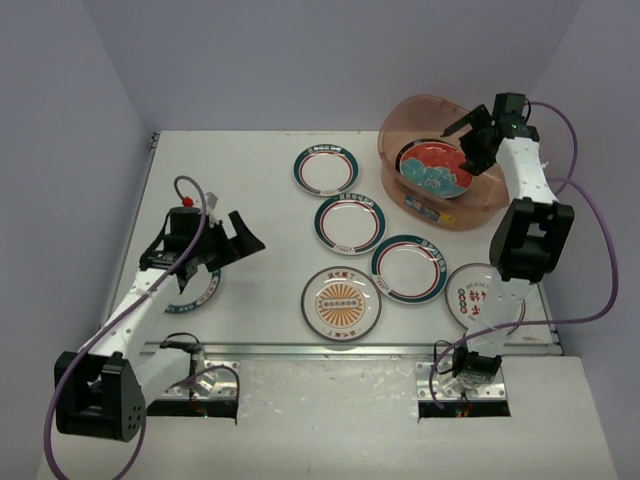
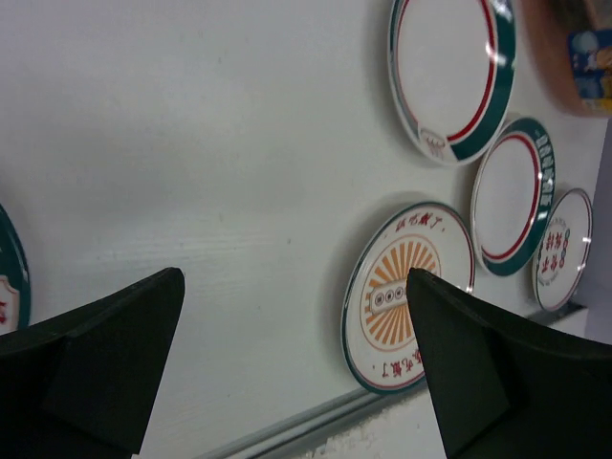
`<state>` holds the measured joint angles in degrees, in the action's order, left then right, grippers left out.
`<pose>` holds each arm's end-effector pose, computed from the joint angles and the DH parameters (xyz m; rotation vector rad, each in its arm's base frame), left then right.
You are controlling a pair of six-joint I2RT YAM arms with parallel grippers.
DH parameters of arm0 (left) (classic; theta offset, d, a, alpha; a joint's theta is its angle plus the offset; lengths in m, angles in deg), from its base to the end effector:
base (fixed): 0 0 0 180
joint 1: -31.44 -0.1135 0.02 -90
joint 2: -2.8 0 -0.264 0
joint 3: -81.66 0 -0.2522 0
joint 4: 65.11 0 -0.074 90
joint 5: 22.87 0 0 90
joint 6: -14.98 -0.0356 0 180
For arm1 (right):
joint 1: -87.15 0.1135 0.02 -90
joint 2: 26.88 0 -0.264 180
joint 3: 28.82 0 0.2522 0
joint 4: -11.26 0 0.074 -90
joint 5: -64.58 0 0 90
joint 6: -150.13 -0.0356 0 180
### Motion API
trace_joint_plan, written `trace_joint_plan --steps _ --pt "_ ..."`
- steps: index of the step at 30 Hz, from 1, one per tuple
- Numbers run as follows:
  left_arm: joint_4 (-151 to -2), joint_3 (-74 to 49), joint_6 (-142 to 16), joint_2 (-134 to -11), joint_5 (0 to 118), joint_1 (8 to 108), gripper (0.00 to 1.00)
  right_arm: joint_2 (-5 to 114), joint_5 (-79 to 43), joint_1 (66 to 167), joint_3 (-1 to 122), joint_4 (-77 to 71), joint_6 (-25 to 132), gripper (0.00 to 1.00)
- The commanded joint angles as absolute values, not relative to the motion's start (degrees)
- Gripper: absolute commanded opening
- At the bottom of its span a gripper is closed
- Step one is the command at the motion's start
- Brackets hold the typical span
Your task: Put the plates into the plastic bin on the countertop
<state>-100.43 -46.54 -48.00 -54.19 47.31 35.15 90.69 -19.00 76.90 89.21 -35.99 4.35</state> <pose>0.2078 -0.0256 0.2422 -0.2845 2.3004 -0.6714 0.4625 -0.0796 0.2698 1.2847 2.0766 0.5004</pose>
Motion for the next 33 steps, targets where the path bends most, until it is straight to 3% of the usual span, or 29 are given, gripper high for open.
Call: trace_joint_plan --steps 1,5,10,13,17,21,25,30,33 --pt "-91.11 -52.0 -43.01 -58.09 38.86 40.68 1.0 82.27 -11.3 78.87 93.98 -36.1 11.21 0.99" --pt "-85.67 -54.66 -41.08 -61.07 40.53 47.1 1.0 70.3 -5.9 84.23 89.48 -35.45 20.69 0.99" --pt "-76.3 -56.19 -40.93 -69.78 37.52 51.91 1.0 55.2 17.35 86.8 68.11 -26.42 23.73 0.99" --pt "-71.42 -55.85 -39.33 -75.82 36.55 55.28 1.0 45.8 21.22 86.8 52.47 -18.72 22.35 0.99" --pt "-68.65 -55.31 -38.49 -82.09 37.81 57.51 0.95 39.01 23.35 86.8 42.46 -14.94 22.08 0.99" --pt "-65.66 -54.61 -38.02 -86.85 35.86 58.42 0.76 35.27 26.15 86.8 34.71 -12.55 21.2 0.99" --pt "-64.28 -53.97 -38.15 -92.34 34.5 58.89 0.49 33.57 26.76 86.8 32.25 -12.77 22.67 0.99" --pt "-63.31 -54.34 -38.55 -95.2 33.73 59.04 0.33 32.89 26.43 86.8 31.0 -13.05 23.83 0.99" --pt "-63.31 -54.13 -39.34 -96.39 33.47 59.22 0.02 33.37 25.91 86.8 29.59 -12.35 24.32 0.99"
